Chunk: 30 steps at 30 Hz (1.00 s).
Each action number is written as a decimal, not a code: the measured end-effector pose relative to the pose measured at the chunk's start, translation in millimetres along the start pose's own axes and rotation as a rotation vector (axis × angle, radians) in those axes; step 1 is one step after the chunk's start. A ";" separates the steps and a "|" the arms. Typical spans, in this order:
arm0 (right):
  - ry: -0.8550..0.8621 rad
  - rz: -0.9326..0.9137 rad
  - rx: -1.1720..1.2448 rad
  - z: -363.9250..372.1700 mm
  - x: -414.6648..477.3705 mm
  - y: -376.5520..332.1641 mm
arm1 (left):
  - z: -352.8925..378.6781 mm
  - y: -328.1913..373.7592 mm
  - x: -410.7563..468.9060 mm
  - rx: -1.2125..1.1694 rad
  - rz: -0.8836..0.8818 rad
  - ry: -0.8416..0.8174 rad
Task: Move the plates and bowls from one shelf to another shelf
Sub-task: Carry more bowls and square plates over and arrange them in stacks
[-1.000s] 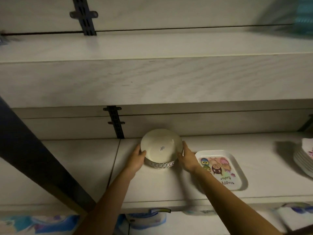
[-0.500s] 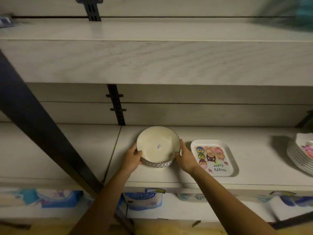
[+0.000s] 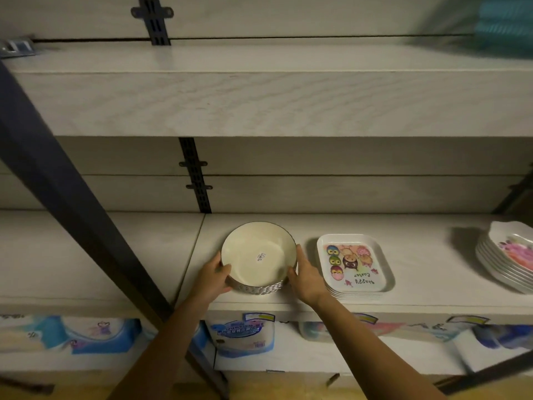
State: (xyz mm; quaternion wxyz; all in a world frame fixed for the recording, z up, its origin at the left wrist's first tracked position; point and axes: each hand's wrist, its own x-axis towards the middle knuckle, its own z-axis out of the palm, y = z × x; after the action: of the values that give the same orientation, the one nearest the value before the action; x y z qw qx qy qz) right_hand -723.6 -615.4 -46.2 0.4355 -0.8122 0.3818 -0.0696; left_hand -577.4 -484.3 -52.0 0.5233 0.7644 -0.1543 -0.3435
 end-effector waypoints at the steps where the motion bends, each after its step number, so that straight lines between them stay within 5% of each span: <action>1: -0.014 -0.003 -0.002 -0.6 0.1 -1.0 | 0.6 0.4 -0.5 0.059 0.013 0.012; 8: 0.065 -0.090 -0.115 -47.3 -7.6 -1.4 | 28.1 32.6 -11.2 0.385 0.313 0.340; 14: 0.152 -0.073 -0.147 -123.9 -11.6 46.0 | 93.3 64.3 -27.1 0.528 0.544 0.195; 30: 0.272 -0.006 -0.221 -387.9 -36.6 253.5 | 382.2 105.0 -53.0 0.460 0.562 0.033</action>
State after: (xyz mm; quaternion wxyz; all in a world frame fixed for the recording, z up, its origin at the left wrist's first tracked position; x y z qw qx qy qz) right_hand -1063.9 -927.6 6.1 0.2875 -0.8394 0.4401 -0.1379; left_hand -864.8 -760.5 -20.3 0.4140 0.7954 -0.4232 -0.1301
